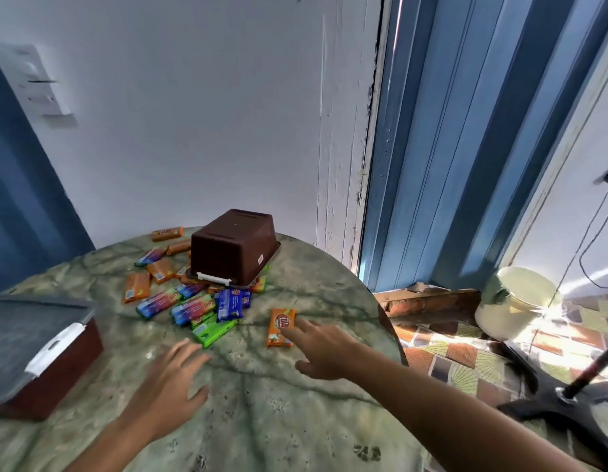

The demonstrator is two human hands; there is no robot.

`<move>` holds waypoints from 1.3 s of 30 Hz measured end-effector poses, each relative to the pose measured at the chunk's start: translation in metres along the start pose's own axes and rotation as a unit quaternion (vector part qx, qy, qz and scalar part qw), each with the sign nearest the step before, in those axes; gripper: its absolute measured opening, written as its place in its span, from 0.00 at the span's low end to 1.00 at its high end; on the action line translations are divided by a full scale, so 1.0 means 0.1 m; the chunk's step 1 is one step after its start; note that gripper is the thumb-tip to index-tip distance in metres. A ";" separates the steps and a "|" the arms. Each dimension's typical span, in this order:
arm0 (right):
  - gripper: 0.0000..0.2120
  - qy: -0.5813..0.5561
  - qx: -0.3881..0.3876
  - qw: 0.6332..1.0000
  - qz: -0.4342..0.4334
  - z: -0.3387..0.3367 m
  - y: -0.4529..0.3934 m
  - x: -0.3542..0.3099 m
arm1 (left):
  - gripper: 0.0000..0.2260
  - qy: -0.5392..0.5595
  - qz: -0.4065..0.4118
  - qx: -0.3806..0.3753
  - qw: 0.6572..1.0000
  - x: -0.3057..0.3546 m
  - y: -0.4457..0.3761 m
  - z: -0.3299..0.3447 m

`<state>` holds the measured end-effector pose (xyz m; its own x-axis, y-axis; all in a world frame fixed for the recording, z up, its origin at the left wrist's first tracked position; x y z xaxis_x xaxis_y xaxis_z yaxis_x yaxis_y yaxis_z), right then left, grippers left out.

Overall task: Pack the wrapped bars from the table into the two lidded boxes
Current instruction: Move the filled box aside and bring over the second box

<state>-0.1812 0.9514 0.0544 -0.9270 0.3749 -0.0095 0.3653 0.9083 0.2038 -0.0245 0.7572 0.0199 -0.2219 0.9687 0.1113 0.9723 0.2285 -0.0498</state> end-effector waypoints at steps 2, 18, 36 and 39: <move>0.32 0.003 0.005 1.000 -0.019 0.00 0.02 0.20 | 0.21 -0.007 -0.024 -0.008 1.000 0.11 -0.06 0.04; 0.31 0.045 -0.012 0.987 -0.155 0.03 -0.52 1.36 | 0.24 0.067 -0.195 0.000 0.979 0.95 -0.42 0.10; 0.28 0.037 -0.057 0.978 -0.198 0.23 -2.27 1.92 | 0.29 0.120 -0.294 0.006 0.948 0.49 -1.69 0.35; 0.29 0.027 -0.061 0.976 -0.209 0.35 -2.66 2.08 | 0.29 0.149 -0.338 -0.004 0.929 0.39 -1.88 0.52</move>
<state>-0.4685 0.7949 -0.0363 -0.9972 -0.0360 -0.0652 -0.0545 0.9498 0.3081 -0.2202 0.7574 -0.0179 -0.7537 0.5337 0.3835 0.6184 0.7734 0.1393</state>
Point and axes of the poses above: each hand's wrist, its own y-axis away from the middle knuckle, its own z-axis out of the palm, x = y × z, the point moved 6 cm from there along -y, towards the middle knuckle, and after that the axes turned 7 degrees about -x, right-handed, at the moved point
